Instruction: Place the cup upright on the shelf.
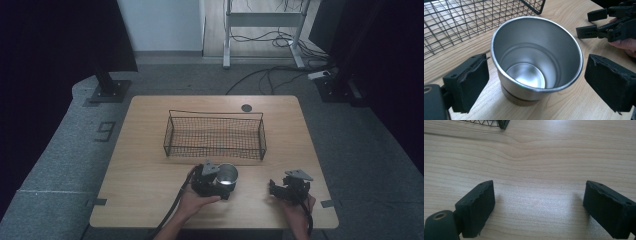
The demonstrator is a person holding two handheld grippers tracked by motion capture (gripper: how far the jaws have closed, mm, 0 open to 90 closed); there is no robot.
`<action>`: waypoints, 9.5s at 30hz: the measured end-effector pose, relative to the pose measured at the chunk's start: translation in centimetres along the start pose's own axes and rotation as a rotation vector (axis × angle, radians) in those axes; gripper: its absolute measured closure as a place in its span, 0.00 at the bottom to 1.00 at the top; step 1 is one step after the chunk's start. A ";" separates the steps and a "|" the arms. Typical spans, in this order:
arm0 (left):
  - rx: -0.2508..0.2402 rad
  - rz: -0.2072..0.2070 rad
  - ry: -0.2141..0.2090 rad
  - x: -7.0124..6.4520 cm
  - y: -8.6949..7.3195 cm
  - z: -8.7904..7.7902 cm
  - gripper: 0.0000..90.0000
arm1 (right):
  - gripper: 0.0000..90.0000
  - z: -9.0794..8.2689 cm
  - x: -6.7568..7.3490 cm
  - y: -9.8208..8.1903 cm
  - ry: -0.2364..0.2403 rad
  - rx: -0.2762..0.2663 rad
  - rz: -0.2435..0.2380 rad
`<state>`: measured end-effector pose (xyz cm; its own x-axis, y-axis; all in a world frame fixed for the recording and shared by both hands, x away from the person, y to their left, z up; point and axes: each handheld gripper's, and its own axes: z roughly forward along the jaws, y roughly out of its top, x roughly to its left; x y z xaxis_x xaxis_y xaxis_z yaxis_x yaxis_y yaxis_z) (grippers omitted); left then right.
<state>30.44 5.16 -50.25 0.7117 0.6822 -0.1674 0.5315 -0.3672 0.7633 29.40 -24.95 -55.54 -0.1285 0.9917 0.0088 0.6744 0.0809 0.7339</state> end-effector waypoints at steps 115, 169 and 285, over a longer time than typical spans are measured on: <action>-0.153 0.002 0.064 2.5 3.0 -5.0 0.21 | 0.13 0.0 0.0 0.0 0.002 -0.004 -0.002; -0.168 -0.013 0.109 5.4 6.4 -6.2 0.21 | 0.13 0.0 0.0 0.0 0.002 -0.004 -0.001; -0.091 -0.078 0.231 10.8 10.8 1.4 0.21 | 0.13 0.0 0.0 0.0 0.002 -0.005 -0.004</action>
<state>44.46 7.65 -44.70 0.5407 0.8365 -0.0889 0.5296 -0.2563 0.8086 29.37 -24.96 -55.55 -0.1326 0.9911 0.0074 0.6704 0.0842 0.7373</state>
